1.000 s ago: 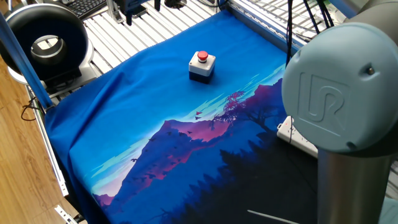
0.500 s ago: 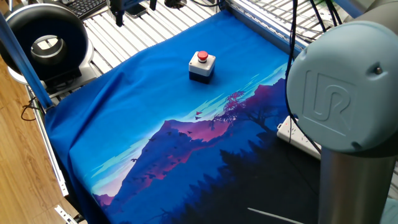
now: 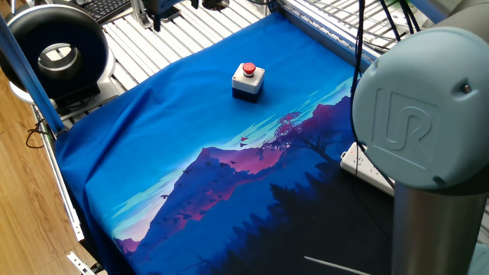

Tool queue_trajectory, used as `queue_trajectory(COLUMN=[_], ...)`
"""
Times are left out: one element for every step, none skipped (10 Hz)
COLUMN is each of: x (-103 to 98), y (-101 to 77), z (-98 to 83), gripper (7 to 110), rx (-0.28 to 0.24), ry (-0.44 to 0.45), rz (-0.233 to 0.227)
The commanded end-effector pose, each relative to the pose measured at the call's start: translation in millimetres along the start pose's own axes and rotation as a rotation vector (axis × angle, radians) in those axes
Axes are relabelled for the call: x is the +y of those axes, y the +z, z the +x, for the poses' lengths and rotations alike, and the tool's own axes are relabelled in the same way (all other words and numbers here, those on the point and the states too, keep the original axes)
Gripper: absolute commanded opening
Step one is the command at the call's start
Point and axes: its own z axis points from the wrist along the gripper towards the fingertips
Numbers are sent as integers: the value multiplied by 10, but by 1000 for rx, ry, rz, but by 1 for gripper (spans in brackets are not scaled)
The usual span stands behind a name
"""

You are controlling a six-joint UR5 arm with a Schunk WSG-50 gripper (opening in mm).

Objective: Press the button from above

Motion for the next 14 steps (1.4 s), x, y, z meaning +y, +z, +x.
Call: queue_trajectory(x=[-62, -69, -75, -74, -74, -74, -77, -77, -75, -75, -75, -79, -92, -118], y=[-19, -20, -20, -20, -19, -18, -18, -18, -19, -20, -20, -21, -18, -15], z=[47, 56, 65, 73, 72, 76, 80, 80, 88, 88, 96, 105, 124, 150], gripper=[22, 22, 22, 22, 22, 22, 22, 22, 22, 22, 22, 22, 22, 22], rx=[15, 19, 22, 25, 25, 27, 29, 29, 32, 32, 35, 36, 39, 39], ry=[-10, -10, -9, -7, -6, -6, -5, -5, -5, -5, -4, -4, -10, -19], rz=[19, 22, 24, 24, 24, 23, 25, 25, 24, 24, 24, 23, 21, 18])
